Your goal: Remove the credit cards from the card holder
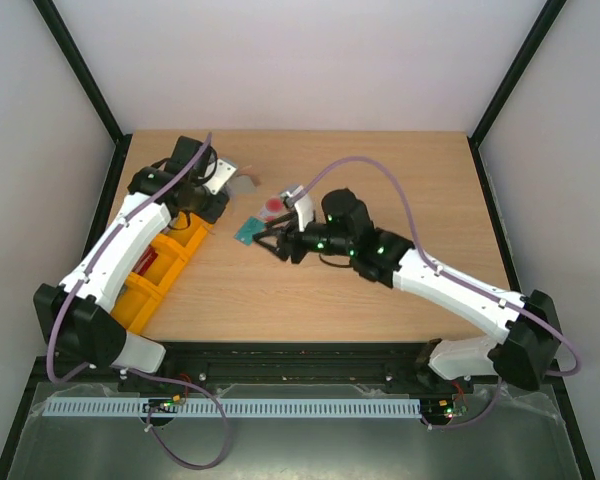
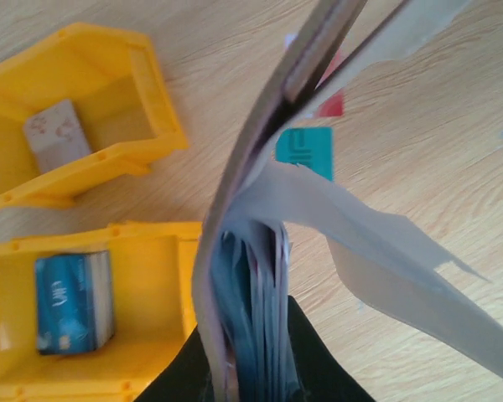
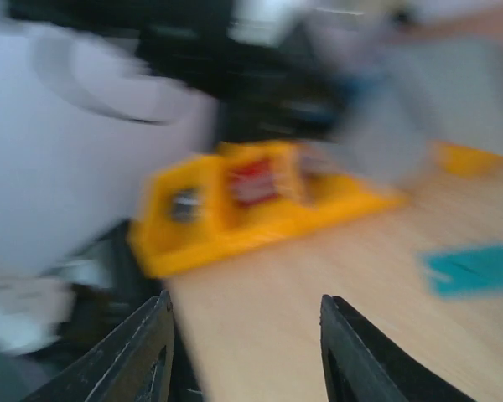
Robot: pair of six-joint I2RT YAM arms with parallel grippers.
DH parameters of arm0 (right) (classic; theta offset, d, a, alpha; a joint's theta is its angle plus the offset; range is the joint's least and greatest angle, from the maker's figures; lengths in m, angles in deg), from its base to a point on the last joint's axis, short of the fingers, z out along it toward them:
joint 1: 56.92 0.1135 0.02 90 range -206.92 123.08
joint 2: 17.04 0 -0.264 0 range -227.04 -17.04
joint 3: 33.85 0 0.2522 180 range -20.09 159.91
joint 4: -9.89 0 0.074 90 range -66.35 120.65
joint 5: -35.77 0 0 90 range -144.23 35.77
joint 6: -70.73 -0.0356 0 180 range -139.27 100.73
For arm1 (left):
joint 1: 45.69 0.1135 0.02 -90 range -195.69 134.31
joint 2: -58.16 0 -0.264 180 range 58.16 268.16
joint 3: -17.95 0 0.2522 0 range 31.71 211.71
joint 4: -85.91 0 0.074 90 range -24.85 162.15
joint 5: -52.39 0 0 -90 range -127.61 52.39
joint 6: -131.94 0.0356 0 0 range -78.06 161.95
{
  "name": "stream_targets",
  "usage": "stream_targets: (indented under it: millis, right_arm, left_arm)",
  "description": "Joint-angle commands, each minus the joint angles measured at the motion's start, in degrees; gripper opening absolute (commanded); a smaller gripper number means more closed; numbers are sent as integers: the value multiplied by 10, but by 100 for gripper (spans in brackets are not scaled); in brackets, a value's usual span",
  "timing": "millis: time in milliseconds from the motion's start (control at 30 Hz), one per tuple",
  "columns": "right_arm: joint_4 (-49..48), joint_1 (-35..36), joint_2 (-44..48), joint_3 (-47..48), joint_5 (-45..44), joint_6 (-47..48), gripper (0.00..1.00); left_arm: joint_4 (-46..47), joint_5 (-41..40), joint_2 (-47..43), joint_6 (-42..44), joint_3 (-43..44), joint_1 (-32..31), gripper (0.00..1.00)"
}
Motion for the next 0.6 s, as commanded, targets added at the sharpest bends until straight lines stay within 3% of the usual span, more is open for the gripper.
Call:
stream_targets:
  millis: [0,100,233,300,400,567]
  right_arm:
    - [-365,35,3,-78,205,-121,44]
    - [-505,48,-20,-104,148,-172,35]
    - [-429,86,-36,-82,-25,-94,27]
    - [-422,86,-34,-92,-75,-91,21]
    - [-396,85,-43,-85,-95,-87,20]
    - [-372,86,-82,-63,-35,-87,15]
  left_arm:
    - [-25,73,28,-37,53,-12,2]
    - [-21,171,22,-69,68,-12,2]
    - [7,315,-5,-98,39,-12,2]
    - [4,326,-12,-99,37,-11,2]
    - [8,343,-19,-98,36,-7,2]
    - [15,389,-17,-109,38,1,2]
